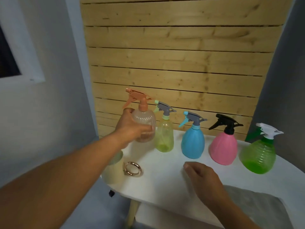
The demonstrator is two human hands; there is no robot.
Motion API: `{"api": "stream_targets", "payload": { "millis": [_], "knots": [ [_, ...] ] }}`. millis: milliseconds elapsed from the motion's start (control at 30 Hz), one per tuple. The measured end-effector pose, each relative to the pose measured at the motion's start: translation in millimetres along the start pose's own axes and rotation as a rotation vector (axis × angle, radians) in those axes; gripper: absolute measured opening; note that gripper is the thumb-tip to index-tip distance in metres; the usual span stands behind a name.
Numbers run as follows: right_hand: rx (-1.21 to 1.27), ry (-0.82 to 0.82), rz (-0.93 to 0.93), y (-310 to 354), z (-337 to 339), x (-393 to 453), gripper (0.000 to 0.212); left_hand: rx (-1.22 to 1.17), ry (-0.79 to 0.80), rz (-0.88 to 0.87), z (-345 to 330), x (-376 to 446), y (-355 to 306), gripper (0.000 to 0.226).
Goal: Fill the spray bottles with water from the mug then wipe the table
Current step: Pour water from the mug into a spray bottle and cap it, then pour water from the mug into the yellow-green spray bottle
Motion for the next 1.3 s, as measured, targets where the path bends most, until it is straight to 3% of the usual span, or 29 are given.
{"api": "stream_targets", "payload": {
  "millis": [133,300,433,567,867,1033,1133,1233,1300],
  "knots": [
    [-0.053,0.029,0.035,-1,-10,3,0.025,0.023,0.042,0.028,2,32,16,0.085],
    [-0.137,0.089,0.051,-5,-20,9,0.03,0.04,0.105,0.053,-8,52,46,0.095],
    [-0.205,0.156,0.026,-6,-28,9,0.033,0.049,0.158,0.084,-16,60,63,0.083],
    [-0.295,0.219,0.033,-5,-33,7,0.035,0.052,0.166,0.128,-18,68,79,0.088],
    [-0.424,0.195,0.158,-4,-34,4,0.036,0.064,0.252,0.227,-26,76,100,0.089],
    [-0.479,0.174,0.209,-6,-35,2,0.034,0.033,0.353,0.192,-30,75,95,0.07],
    [-0.498,0.169,0.217,-3,-36,2,0.035,0.1,0.402,0.21,-31,72,92,0.071],
    [-0.514,0.17,0.232,-2,-39,1,0.035,0.103,0.3,0.298,-29,64,86,0.05],
    [-0.532,0.17,0.244,-2,-40,-1,0.035,0.07,0.212,0.334,-26,58,84,0.051]
  ]
}}
Point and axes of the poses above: each hand's wrist, its own x-axis towards the middle knuckle, its own z-axis out of the back of the hand, y = z × x, the point moved 6 cm from there along x, towards the middle knuckle, and after that the axes turned 3 degrees about -y, right-handed, at the moved point
